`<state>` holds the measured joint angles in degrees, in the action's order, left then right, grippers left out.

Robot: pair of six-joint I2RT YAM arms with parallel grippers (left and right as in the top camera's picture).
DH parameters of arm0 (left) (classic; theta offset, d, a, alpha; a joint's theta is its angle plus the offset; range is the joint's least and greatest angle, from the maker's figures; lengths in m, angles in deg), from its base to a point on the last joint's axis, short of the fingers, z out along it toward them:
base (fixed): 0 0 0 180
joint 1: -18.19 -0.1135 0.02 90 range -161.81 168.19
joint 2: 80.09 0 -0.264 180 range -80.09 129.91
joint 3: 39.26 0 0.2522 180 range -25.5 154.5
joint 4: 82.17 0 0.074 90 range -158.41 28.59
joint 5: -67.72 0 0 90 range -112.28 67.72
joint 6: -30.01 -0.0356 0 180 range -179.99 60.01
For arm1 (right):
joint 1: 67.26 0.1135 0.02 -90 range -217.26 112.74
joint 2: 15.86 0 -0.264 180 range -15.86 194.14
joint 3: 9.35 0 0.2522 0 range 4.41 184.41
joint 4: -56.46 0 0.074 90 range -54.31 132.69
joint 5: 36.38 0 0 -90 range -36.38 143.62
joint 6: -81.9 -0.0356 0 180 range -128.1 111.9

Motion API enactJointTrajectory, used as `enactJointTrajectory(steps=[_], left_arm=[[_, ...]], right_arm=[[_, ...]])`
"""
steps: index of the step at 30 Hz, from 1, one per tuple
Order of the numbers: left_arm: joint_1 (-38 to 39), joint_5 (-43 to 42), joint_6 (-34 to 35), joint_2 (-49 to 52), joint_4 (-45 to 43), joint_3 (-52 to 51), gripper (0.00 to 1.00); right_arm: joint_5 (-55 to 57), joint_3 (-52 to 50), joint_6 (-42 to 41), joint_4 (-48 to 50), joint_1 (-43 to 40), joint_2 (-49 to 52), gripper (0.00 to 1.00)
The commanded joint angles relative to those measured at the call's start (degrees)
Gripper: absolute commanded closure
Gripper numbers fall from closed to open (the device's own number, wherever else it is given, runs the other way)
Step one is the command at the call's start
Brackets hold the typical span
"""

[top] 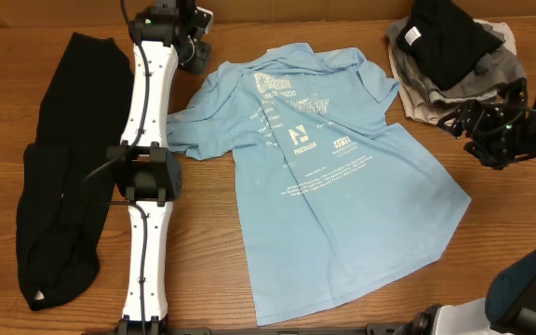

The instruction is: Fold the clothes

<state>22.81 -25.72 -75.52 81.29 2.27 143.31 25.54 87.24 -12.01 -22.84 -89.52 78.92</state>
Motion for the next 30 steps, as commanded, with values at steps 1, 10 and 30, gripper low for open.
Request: enactJointTrajectory(steps=[1,10,30], left_arm=[[0.5,-4.1,0.6,0.0,0.2,1.0,0.80],[0.5,-4.1,2.1,-10.6,6.8,2.1,0.32],[0.1,-4.1,5.1,-34.0,22.8,1.2,0.00]], right_arm=[[0.7,0.7,-1.9,0.3,2.3,-0.2,0.16],[1.2,-2.4,-10.7,0.1,11.1,-0.2,0.16],[13.2,-14.6,-26.7,3.1,49.3,-0.2,0.04]])
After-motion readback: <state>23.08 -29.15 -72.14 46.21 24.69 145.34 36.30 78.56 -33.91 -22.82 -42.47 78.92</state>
